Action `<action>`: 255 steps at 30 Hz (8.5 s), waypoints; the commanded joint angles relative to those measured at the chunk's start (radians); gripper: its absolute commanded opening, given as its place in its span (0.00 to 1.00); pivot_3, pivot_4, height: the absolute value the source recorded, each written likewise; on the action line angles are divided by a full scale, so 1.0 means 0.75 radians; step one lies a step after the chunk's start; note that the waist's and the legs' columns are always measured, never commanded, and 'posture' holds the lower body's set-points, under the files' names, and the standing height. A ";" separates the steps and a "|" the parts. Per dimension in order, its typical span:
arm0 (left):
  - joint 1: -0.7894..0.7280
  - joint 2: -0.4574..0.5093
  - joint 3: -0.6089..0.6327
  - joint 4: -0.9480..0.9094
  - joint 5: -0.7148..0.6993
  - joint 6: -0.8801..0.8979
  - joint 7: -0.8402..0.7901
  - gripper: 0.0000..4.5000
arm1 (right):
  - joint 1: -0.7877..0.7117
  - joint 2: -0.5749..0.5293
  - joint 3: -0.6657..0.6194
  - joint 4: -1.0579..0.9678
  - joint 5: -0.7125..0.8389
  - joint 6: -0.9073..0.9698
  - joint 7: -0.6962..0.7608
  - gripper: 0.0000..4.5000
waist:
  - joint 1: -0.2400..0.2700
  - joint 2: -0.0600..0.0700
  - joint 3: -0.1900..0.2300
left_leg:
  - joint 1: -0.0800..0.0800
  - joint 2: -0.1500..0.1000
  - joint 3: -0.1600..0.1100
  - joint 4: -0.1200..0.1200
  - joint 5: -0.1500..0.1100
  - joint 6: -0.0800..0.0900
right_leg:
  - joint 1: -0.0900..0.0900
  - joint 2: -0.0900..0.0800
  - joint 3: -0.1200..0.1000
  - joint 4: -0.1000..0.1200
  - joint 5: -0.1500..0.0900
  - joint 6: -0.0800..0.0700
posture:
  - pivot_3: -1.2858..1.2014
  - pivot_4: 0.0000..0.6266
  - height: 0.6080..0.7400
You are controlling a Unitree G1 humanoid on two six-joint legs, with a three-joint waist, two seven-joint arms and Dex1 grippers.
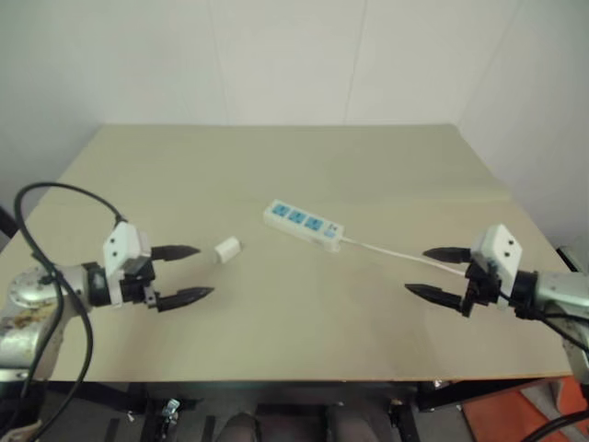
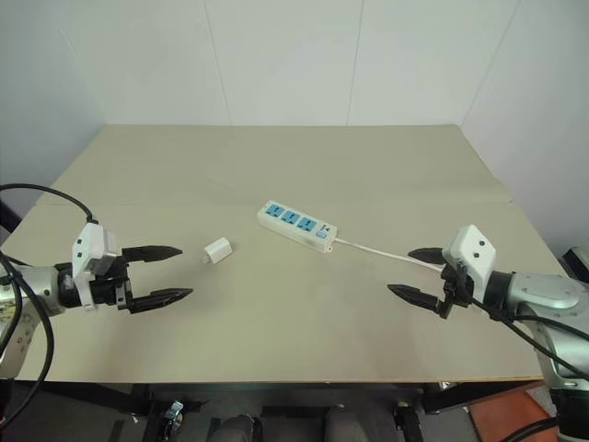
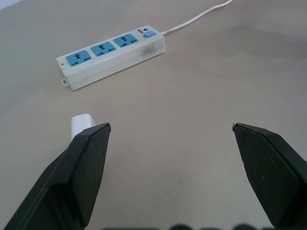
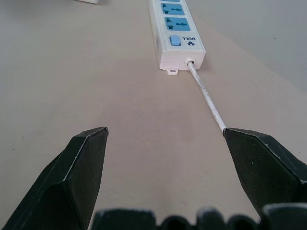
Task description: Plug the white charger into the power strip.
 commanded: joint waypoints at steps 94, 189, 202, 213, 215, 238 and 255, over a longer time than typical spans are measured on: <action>-0.233 -0.064 -0.167 0.069 0.050 -0.085 0.005 1.00 | -0.264 0.192 0.164 0.470 -0.145 -0.377 0.133 0.99 | -0.020 0.000 0.000 | 0.001 0.000 0.001 -0.002 0.000 0.000 | 0.000 0.000 0.001 0.001 0.005 -0.007 | 0.52 0.24 1.00; -1.411 -0.259 -0.966 0.951 0.575 0.761 0.257 1.00 | -0.737 0.727 0.546 1.347 -0.307 -0.959 0.629 0.75 | -0.048 0.000 0.000 | 0.007 -0.002 -0.001 -0.001 0.001 -0.001 | 0.000 0.002 0.001 0.010 0.004 -0.004 | 0.52 0.24 1.00; -1.586 -0.488 -1.041 1.667 0.860 0.434 0.092 1.00 | -0.639 0.739 0.551 1.264 -0.318 -0.952 0.549 0.75 | -0.072 -0.001 -0.001 | 0.006 -0.002 -0.002 -0.001 0.001 -0.001 | 0.001 0.002 0.001 0.011 0.001 0.000 | 0.52 0.24 1.00; -1.573 -0.564 -1.008 1.777 0.968 0.386 0.090 1.00 | -0.628 0.764 0.567 1.240 -0.336 -0.952 0.491 0.75 | -0.077 -0.002 -0.001 | 0.007 -0.002 -0.002 -0.001 0.001 -0.001 | 0.001 0.002 0.001 0.012 0.000 0.001 | 0.52 0.24 1.00; -1.573 -0.572 -1.002 1.783 0.982 0.391 0.084 0.96 | -0.628 0.764 0.568 1.242 -0.337 -0.953 0.488 0.75 | -0.079 -0.002 -0.001 | 0.007 -0.002 -0.002 -0.001 0.001 -0.001 | 0.001 0.002 0.002 0.012 0.000 0.002 | 0.52 0.24 1.00; -1.632 -0.574 -0.697 1.646 0.902 0.232 0.223 0.22 | -0.615 0.746 0.570 1.235 -0.346 -0.946 0.460 0.75 | -0.079 -0.003 -0.002 | 0.007 -0.002 -0.002 -0.001 0.001 -0.001 | 0.001 0.002 0.002 0.013 0.000 0.001 | 0.52 0.24 1.00; -0.690 -0.662 -0.247 0.486 0.046 -0.123 -0.186 0.22 | -0.597 0.787 0.610 1.173 -0.352 -0.940 0.448 0.75 | -0.080 -0.005 -0.008 | 0.016 -0.001 0.004 -0.003 0.000 -0.001 | 0.004 0.002 0.009 0.015 0.004 -0.005 | 0.52 0.24 1.00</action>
